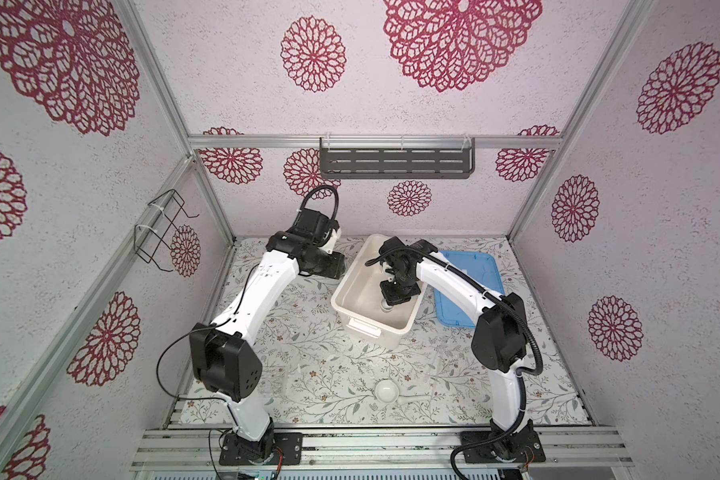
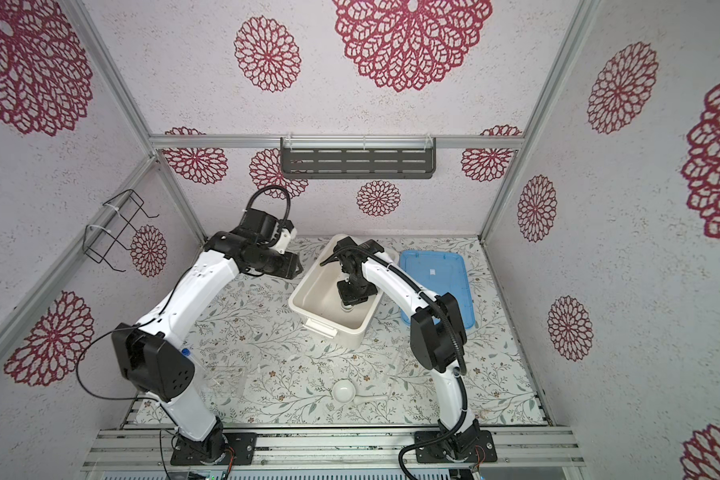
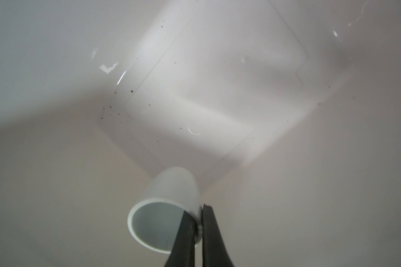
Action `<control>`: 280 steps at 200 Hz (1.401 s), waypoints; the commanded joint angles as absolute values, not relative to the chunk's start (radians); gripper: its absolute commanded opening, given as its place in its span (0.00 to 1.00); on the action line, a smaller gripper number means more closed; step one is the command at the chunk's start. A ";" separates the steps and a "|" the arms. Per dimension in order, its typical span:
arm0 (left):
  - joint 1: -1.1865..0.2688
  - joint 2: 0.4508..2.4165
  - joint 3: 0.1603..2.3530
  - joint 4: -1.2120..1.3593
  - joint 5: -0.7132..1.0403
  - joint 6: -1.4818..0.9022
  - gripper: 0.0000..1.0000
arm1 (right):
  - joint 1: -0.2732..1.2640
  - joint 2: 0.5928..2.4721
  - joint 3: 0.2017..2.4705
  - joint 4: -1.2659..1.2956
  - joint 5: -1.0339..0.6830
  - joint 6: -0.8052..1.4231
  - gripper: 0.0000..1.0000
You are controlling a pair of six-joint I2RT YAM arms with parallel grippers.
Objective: Organize the chemistry lab equipment
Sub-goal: 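Lower the cup into the bin, open right gripper while left gripper withdraws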
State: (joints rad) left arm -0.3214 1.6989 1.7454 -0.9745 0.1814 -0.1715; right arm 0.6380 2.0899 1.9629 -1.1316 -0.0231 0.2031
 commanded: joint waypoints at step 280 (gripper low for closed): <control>-0.129 1.301 1.502 -0.970 0.270 -0.352 0.60 | 0.686 2.047 2.178 -1.301 0.173 -0.132 0.40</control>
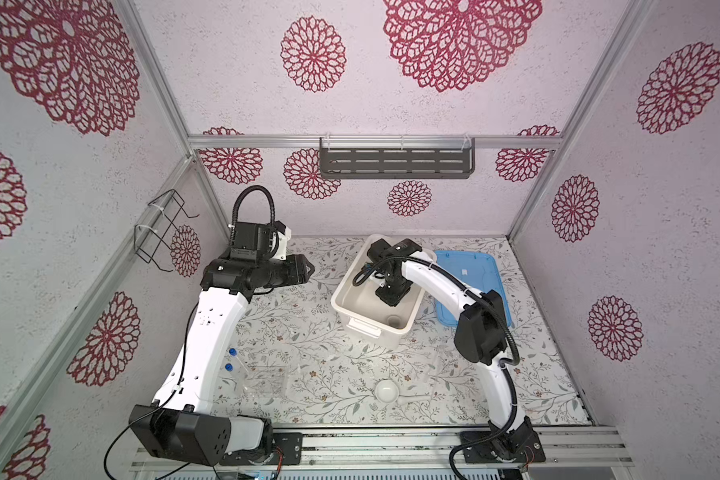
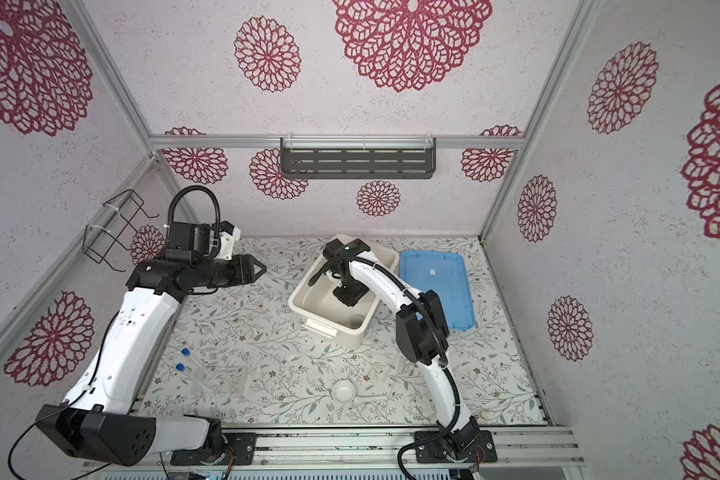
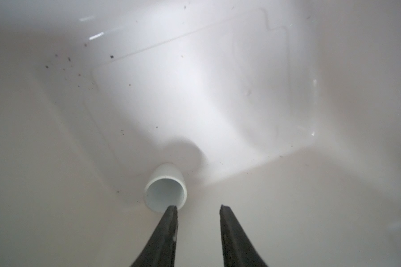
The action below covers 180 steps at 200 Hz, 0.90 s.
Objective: Organize the chemistry lab equipment
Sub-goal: 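Lower the cup into the bin, open right gripper while left gripper withdraws, then raise the right gripper and move it to the white ball near the robot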
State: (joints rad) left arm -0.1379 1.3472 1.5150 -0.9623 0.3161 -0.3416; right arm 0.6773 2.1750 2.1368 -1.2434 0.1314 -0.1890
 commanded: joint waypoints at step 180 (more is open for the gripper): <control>-0.061 1.199 1.401 -0.917 0.046 -0.365 0.77 | 1.251 1.559 1.330 -0.920 -0.012 -0.249 0.96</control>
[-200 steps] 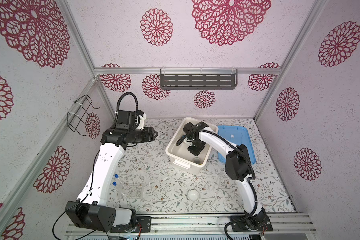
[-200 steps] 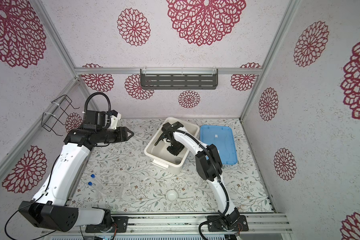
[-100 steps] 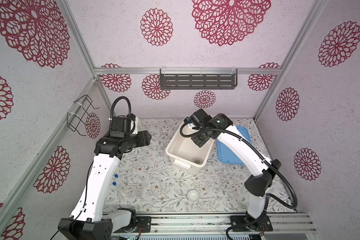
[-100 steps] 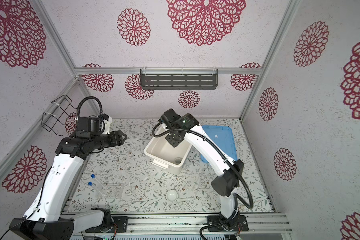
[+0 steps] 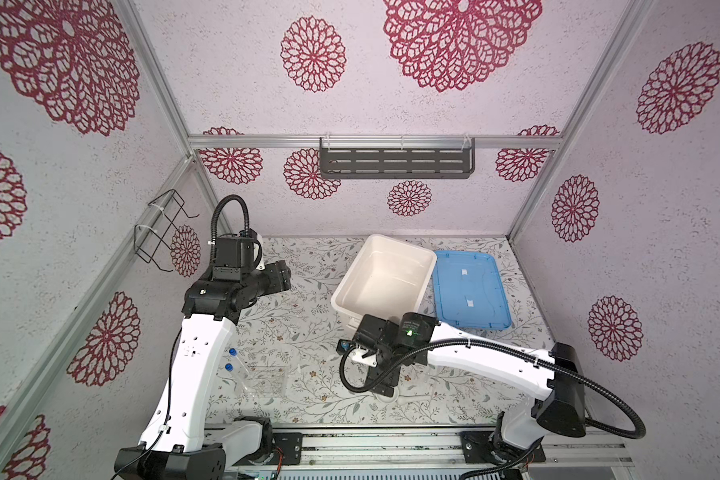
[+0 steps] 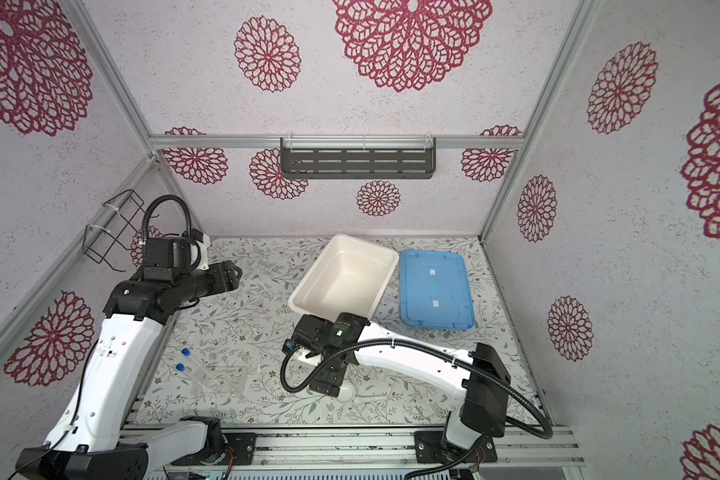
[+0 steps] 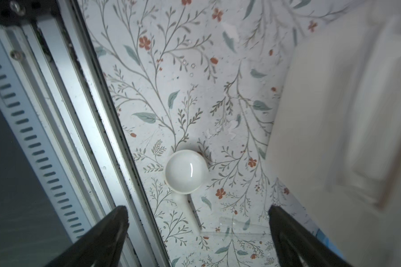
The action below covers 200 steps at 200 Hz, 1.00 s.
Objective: Organize the chemistry lab equipment
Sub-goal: 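Raise the right gripper and move it to the white ball near the robot, then lower the right gripper and close it on the white ball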
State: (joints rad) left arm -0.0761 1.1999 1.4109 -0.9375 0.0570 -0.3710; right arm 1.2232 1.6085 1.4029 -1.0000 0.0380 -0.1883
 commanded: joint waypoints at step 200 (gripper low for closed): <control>-0.037 1.197 1.350 -0.915 0.067 -0.334 0.75 | 1.155 1.782 1.160 -0.808 -0.017 -0.214 0.90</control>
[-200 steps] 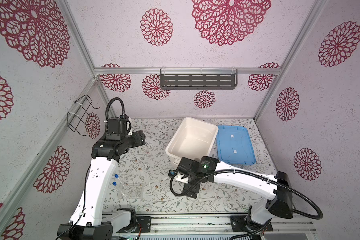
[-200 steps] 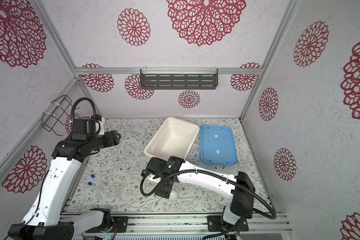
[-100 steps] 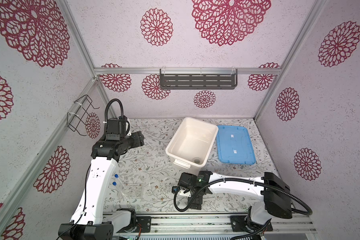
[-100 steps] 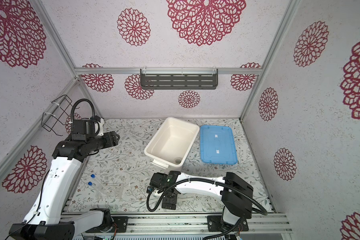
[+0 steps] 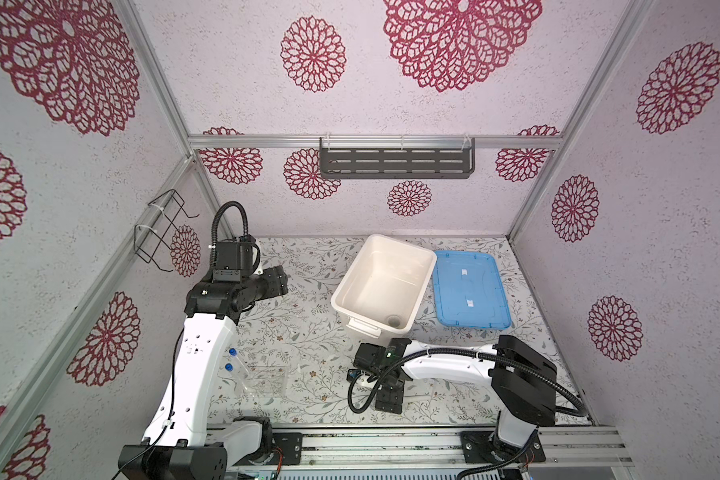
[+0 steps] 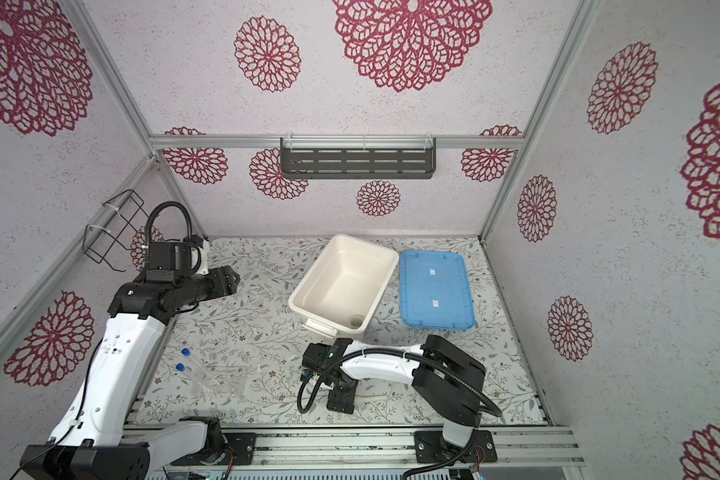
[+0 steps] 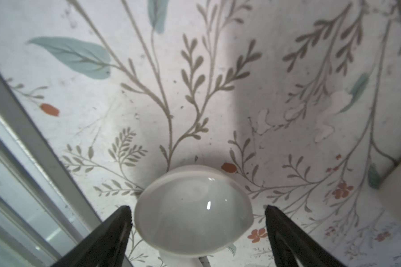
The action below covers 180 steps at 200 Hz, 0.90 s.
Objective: Organize the chemistry lab equipment
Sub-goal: 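Lower the right gripper and close it on the white ball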
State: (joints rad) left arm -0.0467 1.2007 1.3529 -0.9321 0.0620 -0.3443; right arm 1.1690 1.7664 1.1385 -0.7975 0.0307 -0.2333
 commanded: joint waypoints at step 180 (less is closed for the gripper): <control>-0.036 1.209 1.347 -0.920 0.084 -0.339 0.75 | 1.155 1.779 1.179 -0.796 -0.018 -0.161 0.74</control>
State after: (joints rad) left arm -0.0467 1.2049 1.3525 -0.9318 0.0799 -0.3447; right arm 1.1530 1.7992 1.1481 -0.7639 -0.0269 -0.1829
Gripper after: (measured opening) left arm 0.747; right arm 0.743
